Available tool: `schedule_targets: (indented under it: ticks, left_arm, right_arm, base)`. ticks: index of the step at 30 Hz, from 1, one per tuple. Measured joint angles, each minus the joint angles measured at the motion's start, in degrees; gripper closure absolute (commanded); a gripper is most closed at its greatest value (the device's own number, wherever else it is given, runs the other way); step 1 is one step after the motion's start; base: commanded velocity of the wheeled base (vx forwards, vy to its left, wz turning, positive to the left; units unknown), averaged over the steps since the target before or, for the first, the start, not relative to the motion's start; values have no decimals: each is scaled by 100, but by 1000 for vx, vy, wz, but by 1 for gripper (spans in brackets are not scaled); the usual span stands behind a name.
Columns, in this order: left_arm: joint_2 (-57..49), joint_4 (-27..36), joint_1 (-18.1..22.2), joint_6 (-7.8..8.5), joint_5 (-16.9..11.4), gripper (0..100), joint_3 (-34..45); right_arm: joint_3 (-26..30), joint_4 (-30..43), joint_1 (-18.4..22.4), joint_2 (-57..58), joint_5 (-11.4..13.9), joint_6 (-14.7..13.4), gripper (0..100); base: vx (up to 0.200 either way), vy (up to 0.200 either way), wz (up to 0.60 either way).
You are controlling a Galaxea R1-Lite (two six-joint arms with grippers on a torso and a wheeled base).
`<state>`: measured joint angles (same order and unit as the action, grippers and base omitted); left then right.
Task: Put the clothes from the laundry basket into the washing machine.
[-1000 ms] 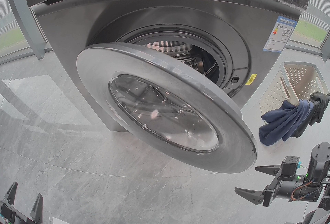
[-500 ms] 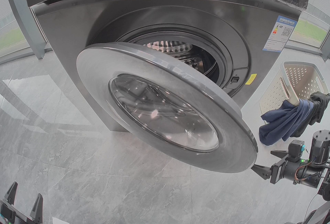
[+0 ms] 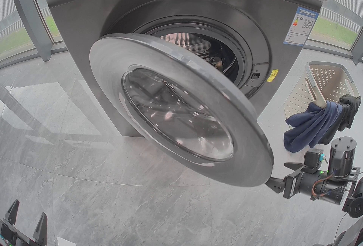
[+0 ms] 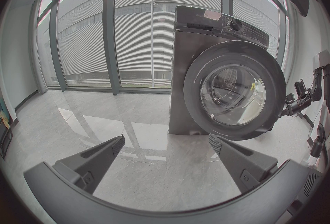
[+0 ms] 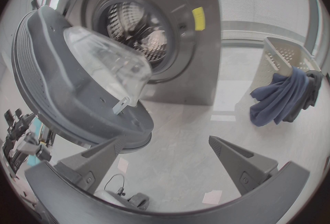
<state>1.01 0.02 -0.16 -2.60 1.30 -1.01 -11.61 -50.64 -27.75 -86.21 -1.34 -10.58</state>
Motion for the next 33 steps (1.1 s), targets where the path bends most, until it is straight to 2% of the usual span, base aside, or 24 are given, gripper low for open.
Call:
schedule_targets:
  ticks: [4,14,16,20,24,26,29,33]
  left_arm:
    - [2,-2,0,-2,-2,0,0]
    - [2,-2,-2,-2,0,0,0]
    - [2,-2,-2,0,0,0,0]
    - [2,0,-2,0,0,0,0]
    - [2,0,-2,0,0,0,0]
    - [2,0,-2,0,0,0,0]
    - [2,0,-5,0,0,0,0]
    - [2,0,-5,0,0,0,0]
  right_arm:
    - [188,1,-315,-11,4,-12,0]
    - [152,-18,-411,-59,-66,-30,0]
    - [87,-18,-502,-94,-177,-88,0]
    - [-305,-21,-717,-372,-568,-296,0]
    - [-848,-22,-714,-789,-1001,-375,0]
    - [-1111,-18,-666,-1009,-1141,-393,0]
    - [-1425,-18,-649,-1307,-1240,-413,0]
    - [-1585,-79,-863,-1574,-1258,-474,0]
  base:
    - [0,0,0]
    - [0,0,0]
    - [0,0,0]
    - [0,0,0]
    - [0,0,0]
    - [0,0,0]
    - [0,0,0]
    - [0,0,0]
